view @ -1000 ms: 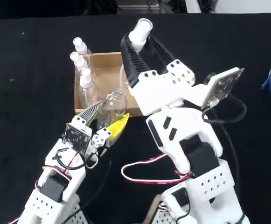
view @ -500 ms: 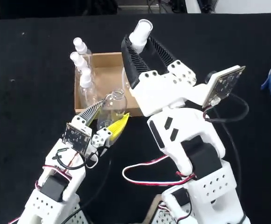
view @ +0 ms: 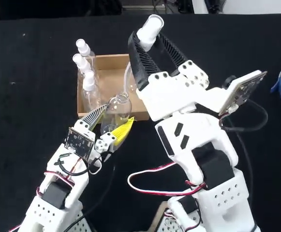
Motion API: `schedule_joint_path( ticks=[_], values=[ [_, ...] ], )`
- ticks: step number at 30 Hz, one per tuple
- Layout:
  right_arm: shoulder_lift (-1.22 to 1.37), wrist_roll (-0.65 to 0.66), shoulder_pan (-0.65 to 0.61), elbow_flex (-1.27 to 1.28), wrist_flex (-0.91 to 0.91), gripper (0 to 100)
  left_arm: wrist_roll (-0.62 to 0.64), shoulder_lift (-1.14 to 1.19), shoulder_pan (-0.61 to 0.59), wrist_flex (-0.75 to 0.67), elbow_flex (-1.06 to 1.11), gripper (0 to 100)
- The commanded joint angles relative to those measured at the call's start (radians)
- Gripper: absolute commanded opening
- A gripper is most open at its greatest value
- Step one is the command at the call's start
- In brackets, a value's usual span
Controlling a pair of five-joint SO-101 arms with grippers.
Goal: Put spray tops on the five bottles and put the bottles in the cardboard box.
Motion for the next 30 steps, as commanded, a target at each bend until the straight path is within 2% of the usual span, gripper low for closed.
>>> schedule_joint_path(
  ticks=[1,13,21,23,27,30],
  values=[
    [-0.015,-0.011,0.018,0.002,-0.006,1.0,0.003,-0.017,0.007,-0.021,0.025,3],
    [-0.038,-0.012,-0.002,0.186,0.006,1.0,0.002,-0.017,0.005,-0.021,0.025,3],
    [-0.162,-0.005,-0.103,0.213,0.222,1.3,0.002,-0.017,0.005,-0.021,0.025,3],
    [-0.156,-0.005,-0.120,0.229,0.244,4.4,0.002,-0.017,0.005,-0.021,0.025,3],
    [-0.153,-0.005,-0.193,0.263,0.249,17.4,0.002,-0.017,0.005,-0.021,0.025,3],
    [-0.157,0.028,-0.232,0.269,0.249,18.8,0.002,-0.017,0.005,-0.020,0.025,3]
  ],
)
